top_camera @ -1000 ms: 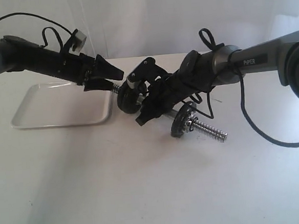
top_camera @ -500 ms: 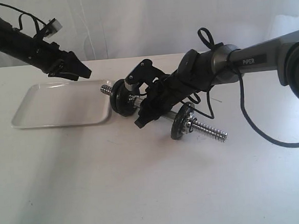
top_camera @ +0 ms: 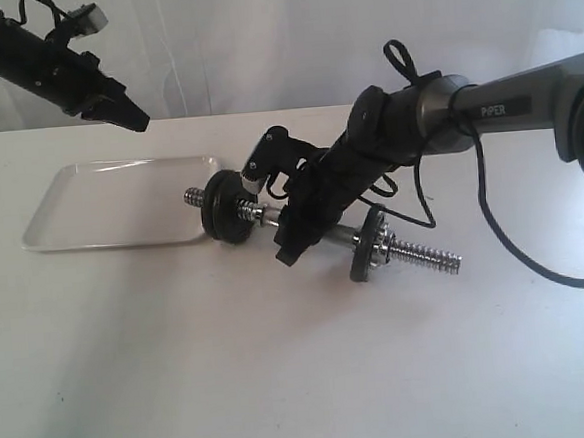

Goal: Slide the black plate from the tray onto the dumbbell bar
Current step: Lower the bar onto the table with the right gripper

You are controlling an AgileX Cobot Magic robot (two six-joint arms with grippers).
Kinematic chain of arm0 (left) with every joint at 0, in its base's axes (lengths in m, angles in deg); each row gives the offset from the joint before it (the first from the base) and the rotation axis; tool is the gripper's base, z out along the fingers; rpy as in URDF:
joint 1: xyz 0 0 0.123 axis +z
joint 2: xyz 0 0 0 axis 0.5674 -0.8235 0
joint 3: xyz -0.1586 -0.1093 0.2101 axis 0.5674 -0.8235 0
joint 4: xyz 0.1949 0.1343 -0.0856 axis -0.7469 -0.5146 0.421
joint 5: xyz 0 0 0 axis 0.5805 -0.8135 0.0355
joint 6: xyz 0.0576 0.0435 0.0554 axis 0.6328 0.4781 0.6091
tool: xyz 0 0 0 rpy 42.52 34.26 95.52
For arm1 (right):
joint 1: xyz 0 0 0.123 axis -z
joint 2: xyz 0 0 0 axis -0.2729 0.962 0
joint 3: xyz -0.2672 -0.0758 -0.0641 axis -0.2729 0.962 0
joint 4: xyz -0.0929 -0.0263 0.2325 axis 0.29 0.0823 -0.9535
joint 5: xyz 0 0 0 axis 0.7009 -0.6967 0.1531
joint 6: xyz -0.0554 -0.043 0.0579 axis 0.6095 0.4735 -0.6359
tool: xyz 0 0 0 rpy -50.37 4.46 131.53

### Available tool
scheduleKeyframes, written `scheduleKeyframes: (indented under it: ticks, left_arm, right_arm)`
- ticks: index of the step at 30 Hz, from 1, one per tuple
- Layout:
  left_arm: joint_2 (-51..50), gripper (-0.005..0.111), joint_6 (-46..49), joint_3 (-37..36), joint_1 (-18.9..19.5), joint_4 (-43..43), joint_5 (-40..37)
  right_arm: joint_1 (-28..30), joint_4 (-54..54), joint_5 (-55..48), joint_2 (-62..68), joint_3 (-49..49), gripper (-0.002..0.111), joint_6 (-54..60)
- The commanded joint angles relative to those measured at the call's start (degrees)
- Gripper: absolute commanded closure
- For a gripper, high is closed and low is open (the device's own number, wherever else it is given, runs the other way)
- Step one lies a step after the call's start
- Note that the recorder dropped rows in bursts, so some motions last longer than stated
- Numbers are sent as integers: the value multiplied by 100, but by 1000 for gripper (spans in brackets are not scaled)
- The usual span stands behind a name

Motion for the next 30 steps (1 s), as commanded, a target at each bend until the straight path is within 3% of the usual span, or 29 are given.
scheduleKeyframes:
  ticks: [1,10,18,30]
  left_arm:
    - [196,107,22,30,18,-211,-532]
    - [473,107,-434,30,18,-1082,-532]
    - [542,107,-1358,30,18,-2370,-532]
    - [589,107,-1449,19,27,-2491,-532]
  right_arm:
    - [14,-54,-496,-663,-43,108,417]
    - [-53,-887,-1190,-663,-43,108,1401]
    - [-427,-868,-890,-663,-43,108,1401]
    - [-615,-935,-367,-498,-43,108,1822]
